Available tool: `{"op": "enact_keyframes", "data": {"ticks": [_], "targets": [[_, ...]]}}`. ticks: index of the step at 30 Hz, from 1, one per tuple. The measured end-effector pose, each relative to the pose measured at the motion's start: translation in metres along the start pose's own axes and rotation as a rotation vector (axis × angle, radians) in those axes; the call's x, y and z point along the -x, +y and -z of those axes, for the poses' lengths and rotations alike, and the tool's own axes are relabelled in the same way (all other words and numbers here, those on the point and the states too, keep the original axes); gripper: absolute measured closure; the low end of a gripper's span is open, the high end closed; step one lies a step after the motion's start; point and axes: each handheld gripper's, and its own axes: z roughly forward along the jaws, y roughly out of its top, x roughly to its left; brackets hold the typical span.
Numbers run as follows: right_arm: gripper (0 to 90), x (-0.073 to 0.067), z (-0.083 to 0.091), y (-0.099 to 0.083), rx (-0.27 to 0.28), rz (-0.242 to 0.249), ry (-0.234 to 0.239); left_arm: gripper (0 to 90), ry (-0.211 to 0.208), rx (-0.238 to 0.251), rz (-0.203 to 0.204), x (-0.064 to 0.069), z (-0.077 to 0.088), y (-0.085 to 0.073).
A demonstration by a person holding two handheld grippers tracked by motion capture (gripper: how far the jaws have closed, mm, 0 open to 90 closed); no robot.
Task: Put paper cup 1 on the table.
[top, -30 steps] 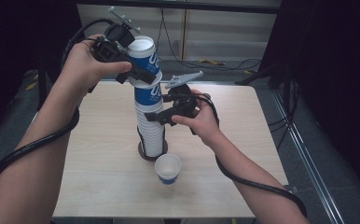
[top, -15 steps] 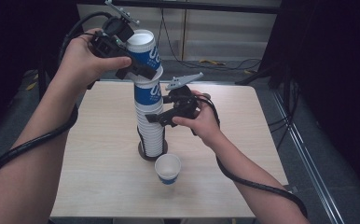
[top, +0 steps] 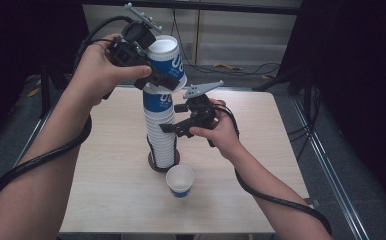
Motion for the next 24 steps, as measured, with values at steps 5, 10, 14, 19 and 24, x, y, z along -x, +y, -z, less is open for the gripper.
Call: {"op": "enact_keyframes", "data": {"ticks": [5,10,14,19,24], "targets": [[13.2,0.004,0.010,-0.008,-0.004,0.004,-0.021,20.9,-0.016,-0.005,-0.009,0.005,-0.007,0.000],[13.1,0.005,0.020,-0.014,-0.011,0.006,-0.029,20.9,-0.024,-0.003,-0.021,0.010,-0.011,0.002],[13.1,0.008,0.028,-0.018,-0.015,0.012,-0.039,20.9,-0.023,0.005,-0.024,0.015,-0.012,0.007],[13.1,0.012,0.035,-0.025,-0.023,0.001,-0.042,20.9,-0.029,-0.002,-0.039,0.022,-0.014,0.012],[13.1,0.016,0.040,-0.032,-0.030,-0.006,-0.049,20.9,-0.045,-0.008,-0.038,0.022,-0.023,0.010]]}}
